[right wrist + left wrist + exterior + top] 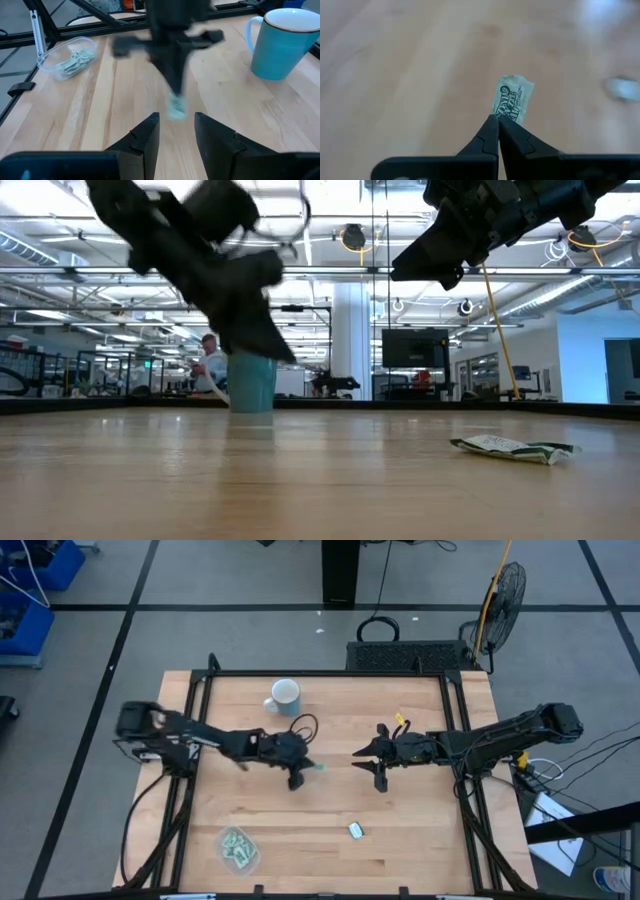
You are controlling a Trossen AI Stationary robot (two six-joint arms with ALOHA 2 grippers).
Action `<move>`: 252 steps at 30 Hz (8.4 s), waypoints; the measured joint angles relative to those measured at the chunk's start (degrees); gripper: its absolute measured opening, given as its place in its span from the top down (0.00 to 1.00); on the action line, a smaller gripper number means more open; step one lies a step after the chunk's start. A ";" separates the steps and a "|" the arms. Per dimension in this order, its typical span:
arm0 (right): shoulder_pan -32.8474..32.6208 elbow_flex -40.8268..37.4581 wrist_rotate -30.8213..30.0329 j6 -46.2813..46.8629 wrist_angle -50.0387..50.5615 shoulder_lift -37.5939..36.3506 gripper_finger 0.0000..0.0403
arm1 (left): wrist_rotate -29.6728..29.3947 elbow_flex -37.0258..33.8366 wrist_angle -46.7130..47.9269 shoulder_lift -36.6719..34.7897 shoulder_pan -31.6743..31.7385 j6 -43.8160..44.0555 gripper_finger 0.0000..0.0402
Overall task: Pick and place Stevia / Truvia into bins
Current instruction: Put the stevia packet into the transparent container, then put the truvia packet into the transparent container, then return to Home Position
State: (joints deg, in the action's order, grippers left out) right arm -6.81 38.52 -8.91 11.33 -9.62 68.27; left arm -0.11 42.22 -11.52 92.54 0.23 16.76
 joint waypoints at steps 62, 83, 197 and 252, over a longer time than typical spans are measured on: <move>-0.88 5.48 -0.16 -14.00 -12.55 2.73 0.71 | -6.10 -2.47 33.96 -12.25 -51.62 45.52 0.80; -21.18 27.36 -14.94 12.76 33.56 18.73 0.71 | -22.24 0.52 32.87 -26.01 -39.81 10.56 0.85; -8.60 79.06 23.96 -17.97 -22.21 81.18 0.70 | -45.74 0.44 31.00 -51.00 -10.66 -14.80 0.85; -10.27 -37.41 -0.73 -16.37 -35.70 -29.43 0.74 | -9.46 -40.99 -6.99 -74.65 -18.51 -19.34 0.85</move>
State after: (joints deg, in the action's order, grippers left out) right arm -17.08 1.11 -9.64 -5.04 -45.32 38.84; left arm -9.56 1.23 -18.51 17.89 -18.28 -2.58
